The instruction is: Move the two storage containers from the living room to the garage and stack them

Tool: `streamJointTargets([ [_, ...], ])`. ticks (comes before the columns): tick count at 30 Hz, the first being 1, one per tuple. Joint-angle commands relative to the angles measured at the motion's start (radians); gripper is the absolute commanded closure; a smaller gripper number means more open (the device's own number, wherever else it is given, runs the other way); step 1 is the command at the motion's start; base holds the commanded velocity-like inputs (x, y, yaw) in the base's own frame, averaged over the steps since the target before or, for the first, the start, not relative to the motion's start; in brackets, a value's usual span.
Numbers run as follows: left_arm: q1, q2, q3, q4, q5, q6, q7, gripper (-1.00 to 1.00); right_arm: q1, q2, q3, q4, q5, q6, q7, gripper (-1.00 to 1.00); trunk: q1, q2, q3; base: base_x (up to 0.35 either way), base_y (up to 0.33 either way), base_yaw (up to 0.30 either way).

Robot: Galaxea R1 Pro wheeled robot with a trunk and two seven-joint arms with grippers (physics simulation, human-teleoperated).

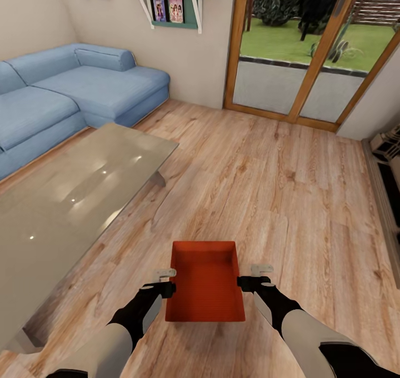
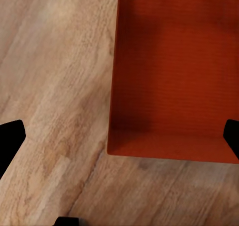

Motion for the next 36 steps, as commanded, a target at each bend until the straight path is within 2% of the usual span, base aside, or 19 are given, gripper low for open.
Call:
streamJointTargets([
  [1,0.000,0.000,-0.001,-0.002,0.007,0.006,0.005,-1.00,0.000,0.001,-0.002,-0.002,0.003,0.006,-0.003,-1.00,0.004,-0.008,-0.004,0.000,0.000,0.000],
  [13,0.000,0.002,-0.010,-0.003,0.003,0.005,0.006,-1.00,0.000,0.005,-0.002,0.006,0.001,0.006,-0.005,-1.00,0.050,-0.092,-0.041,0.000,0.000,0.000],
  [17,0.000,0.002,-0.009,-0.003,0.002,0.004,0.006,-1.00,0.000,0.007,-0.002,0.061,0.003,-0.011,-0.006,-1.00,0.065,-0.120,-0.054,0.000,0.000,0.000],
  [20,0.000,0.002,-0.009,-0.002,0.000,0.004,0.006,-1.00,0.000,0.008,-0.002,0.112,0.004,-0.057,-0.005,-1.00,0.077,-0.141,-0.063,0.000,0.000,0.000],
  [36,0.000,0.002,-0.009,0.000,0.000,0.004,0.006,-1.00,0.000,0.002,-0.004,0.122,0.003,-0.067,-0.004,-1.00,0.138,-0.253,-0.114,0.000,0.000,0.000],
])
